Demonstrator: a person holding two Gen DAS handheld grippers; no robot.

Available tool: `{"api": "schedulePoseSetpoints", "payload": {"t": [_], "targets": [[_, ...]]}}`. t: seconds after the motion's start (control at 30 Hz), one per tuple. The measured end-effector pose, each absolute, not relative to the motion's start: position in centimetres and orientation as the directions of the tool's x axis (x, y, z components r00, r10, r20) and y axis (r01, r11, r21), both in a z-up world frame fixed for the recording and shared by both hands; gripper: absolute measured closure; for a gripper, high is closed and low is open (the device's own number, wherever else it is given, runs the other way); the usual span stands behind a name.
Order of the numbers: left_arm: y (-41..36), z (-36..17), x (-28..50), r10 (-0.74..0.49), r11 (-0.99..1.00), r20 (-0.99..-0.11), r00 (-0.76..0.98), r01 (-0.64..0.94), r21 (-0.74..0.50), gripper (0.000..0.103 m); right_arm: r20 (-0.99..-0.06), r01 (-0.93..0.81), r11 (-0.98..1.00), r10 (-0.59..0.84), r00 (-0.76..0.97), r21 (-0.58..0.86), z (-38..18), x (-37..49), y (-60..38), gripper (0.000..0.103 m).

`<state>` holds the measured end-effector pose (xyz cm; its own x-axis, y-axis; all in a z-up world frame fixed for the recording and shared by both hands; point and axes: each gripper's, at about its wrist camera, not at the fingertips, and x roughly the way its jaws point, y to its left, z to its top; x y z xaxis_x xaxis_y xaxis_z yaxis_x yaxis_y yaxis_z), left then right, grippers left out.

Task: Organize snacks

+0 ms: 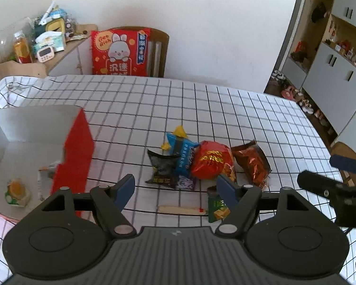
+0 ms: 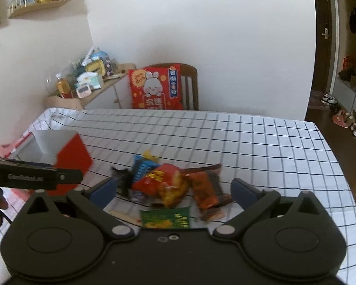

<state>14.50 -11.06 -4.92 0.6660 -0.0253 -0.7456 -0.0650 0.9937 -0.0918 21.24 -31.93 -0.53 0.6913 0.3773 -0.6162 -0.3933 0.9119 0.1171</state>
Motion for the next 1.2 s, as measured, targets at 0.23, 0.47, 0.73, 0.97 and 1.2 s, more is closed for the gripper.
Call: {"api": "schedulePoseSetpoints", "payload": {"t": [0.23,0.47,0.73,0.97,1.2], "targets": [[-14.3,-7.5,15.7,-0.074,0.997,-0.775,0.628,0.018,-0.081,0.027,-0.666,-0.398,0.911,0.364,0.651,0.109,-2.4,24.5,-33.4,0.001],[-16.7,-10.9,17.0,-0.105,0.991,-0.811,0.576,0.126,-0.039,0.027,-0.719,-0.417,0.900,0.374,0.586,0.129,-5.0,27.4,-34.1,0.002],[-17.2,-13.9,18.9,-0.131,0.987,-0.848,0.513,0.151,-0.062,0.027,-0.760,-0.449,0.886,0.370,0.535,0.115,-7.4,30.2,-33.4,0.004],[-17.7,-15.6,20.0,-0.149,0.984,-0.870,0.471,0.162,-0.081,0.027,-0.783,-0.472,0.873,0.374,0.496,0.118,-9.0,31.9,-32.5,0.007],[-17.9,-16.2,20.6,-0.138,0.985,-0.874,0.466,0.153,-0.073,0.027,-0.790,-0.495,0.861,0.382,0.480,0.116,-9.9,32.7,-32.0,0.011]]}}
